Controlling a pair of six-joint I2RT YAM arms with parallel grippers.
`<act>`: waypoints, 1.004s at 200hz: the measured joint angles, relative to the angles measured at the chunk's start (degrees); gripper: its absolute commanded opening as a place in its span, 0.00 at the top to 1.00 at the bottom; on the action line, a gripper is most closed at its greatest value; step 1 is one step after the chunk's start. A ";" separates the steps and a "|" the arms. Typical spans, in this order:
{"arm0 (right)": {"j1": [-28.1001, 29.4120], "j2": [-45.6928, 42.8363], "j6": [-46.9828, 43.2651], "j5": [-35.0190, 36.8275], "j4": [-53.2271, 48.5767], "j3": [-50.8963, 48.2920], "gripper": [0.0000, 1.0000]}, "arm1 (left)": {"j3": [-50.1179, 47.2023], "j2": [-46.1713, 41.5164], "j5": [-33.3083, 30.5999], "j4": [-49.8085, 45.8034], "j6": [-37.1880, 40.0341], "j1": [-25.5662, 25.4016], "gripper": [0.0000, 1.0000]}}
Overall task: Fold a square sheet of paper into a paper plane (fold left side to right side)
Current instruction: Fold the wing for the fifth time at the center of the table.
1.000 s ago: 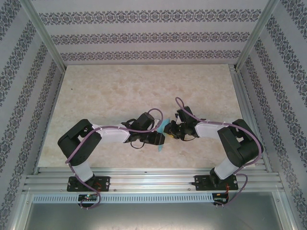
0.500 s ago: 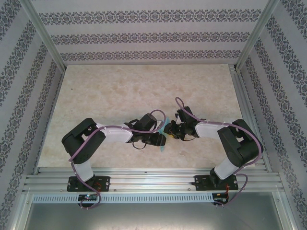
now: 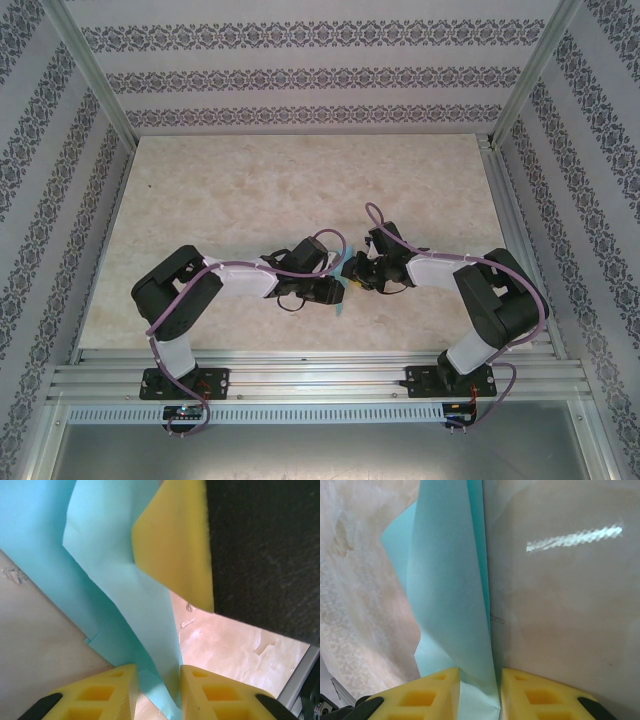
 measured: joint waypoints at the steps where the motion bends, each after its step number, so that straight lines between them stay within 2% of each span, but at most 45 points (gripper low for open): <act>1: 0.00 0.00 0.00 0.00 0.00 0.00 0.71 | 0.00 0.00 0.00 0.00 0.00 0.00 0.74; 49: 0.04 -0.48 -0.46 -0.15 -0.46 1.18 0.66 | 0.00 0.15 -0.39 0.02 -0.59 0.00 0.76; 83: -2.10 -5.62 -1.77 -0.15 -3.91 1.20 0.63 | 0.00 0.31 -0.48 0.09 -1.31 0.00 0.77; 91: -2.84 -6.99 -2.12 -0.09 -4.52 1.20 0.65 | 0.00 0.31 -0.48 0.11 -1.46 0.02 0.77; 116: -4.68 -10.14 -3.28 -0.09 -5.27 0.98 0.80 | 0.00 0.31 -0.66 0.11 -1.68 0.02 0.78; 150: -4.44 -9.09 -3.43 -1.22 -3.72 -0.79 0.82 | 0.00 0.33 -0.68 0.11 -1.70 0.02 0.78; 201: -3.74 -2.56 -2.05 -3.04 1.66 -2.21 0.80 | 0.00 0.35 -0.68 0.11 -1.70 0.02 0.78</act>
